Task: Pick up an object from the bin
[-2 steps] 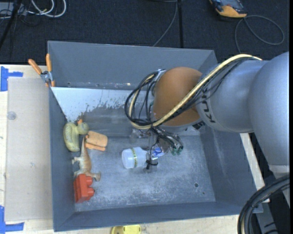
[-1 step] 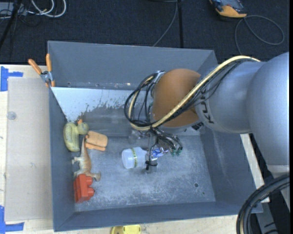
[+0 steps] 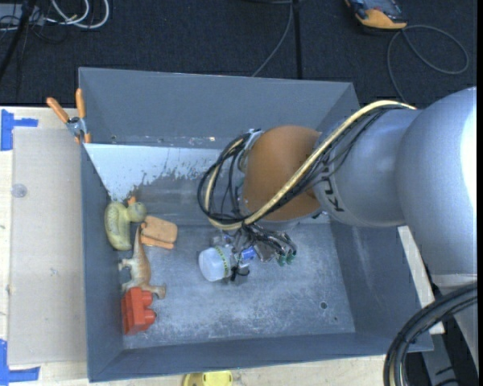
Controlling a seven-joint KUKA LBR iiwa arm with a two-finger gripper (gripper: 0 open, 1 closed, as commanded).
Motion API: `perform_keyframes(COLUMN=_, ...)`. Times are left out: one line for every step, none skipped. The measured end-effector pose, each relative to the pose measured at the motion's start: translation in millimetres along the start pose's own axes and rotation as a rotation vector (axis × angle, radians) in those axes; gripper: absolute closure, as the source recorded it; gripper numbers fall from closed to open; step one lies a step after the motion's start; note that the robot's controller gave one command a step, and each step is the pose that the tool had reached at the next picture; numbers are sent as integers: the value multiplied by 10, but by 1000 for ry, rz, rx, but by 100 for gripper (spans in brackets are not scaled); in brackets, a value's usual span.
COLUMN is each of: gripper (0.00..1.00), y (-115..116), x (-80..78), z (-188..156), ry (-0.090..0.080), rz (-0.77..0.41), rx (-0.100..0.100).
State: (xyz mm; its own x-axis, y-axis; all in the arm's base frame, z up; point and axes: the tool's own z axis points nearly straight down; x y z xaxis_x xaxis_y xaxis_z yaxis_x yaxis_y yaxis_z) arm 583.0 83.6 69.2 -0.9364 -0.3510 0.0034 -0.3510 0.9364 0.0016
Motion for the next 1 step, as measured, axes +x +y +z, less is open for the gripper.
perform_keyframes(gripper=100, y=-1, x=0, z=0, ry=0, rz=0, rx=0)
